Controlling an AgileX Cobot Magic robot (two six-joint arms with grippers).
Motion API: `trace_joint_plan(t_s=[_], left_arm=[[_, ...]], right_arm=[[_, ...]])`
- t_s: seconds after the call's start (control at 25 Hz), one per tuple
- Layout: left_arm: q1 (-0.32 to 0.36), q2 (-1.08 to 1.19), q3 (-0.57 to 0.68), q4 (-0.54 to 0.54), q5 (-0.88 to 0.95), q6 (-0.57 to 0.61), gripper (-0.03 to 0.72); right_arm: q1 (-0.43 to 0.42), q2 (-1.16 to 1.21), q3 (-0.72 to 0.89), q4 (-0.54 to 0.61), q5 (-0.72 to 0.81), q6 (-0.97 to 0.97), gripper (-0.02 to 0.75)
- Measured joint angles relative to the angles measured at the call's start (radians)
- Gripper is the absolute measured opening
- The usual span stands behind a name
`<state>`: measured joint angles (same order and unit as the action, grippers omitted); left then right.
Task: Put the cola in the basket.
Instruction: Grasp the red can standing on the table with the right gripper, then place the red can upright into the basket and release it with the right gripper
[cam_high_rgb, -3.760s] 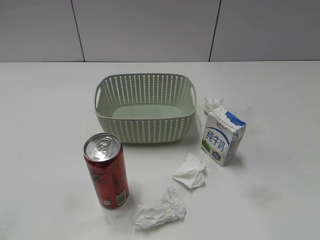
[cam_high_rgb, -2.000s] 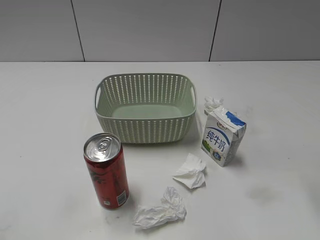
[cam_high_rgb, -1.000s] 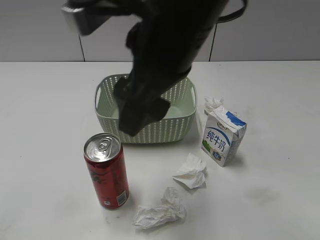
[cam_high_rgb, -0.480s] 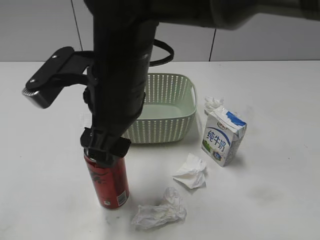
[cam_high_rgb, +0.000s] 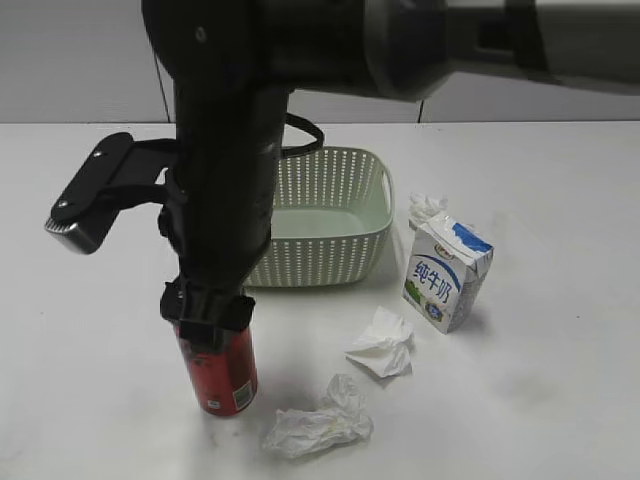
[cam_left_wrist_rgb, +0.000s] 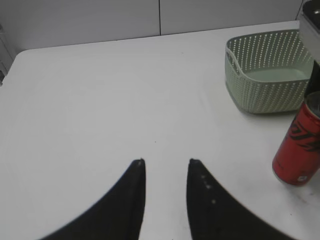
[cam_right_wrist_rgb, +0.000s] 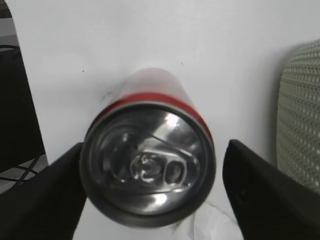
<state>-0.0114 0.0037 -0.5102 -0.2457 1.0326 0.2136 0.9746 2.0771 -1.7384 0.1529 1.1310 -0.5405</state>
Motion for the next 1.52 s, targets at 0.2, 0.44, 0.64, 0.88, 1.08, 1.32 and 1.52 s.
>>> trace_joint_plan(t_s=[0.2,0.44,0.64,0.88,1.08,1.32,1.52], left_arm=[[0.0,0.0,0.0,0.0,0.0,0.0,0.229],[0.0,0.0,0.0,0.0,0.0,0.0,0.229],[0.0,0.0,0.0,0.0,0.0,0.0,0.229],[0.0,0.0,0.0,0.0,0.0,0.0,0.229],[0.0,0.0,0.0,0.0,0.0,0.0,0.229],[0.0,0.0,0.0,0.0,0.0,0.0,0.229],[0.0,0.0,0.0,0.0,0.0,0.0,0.229]], right_arm=[[0.0,0.03,-0.001,0.001,-0.029,-0.046,0.611],[0.0,0.072,-0.002,0.002,-0.048,-0.084,0.6],[0.0,0.081,-0.002,0.002,-0.062,-0.089,0.59],[0.0,0.082,-0.003,0.001,-0.054,-0.09,0.518],[0.0,0.09,-0.057,-0.001,0.066,-0.09,0.518],[0.0,0.091,-0.301,-0.008,0.091,-0.084,0.518],[-0.011,0.086,-0.464,-0.13,0.092,-0.084,0.518]])
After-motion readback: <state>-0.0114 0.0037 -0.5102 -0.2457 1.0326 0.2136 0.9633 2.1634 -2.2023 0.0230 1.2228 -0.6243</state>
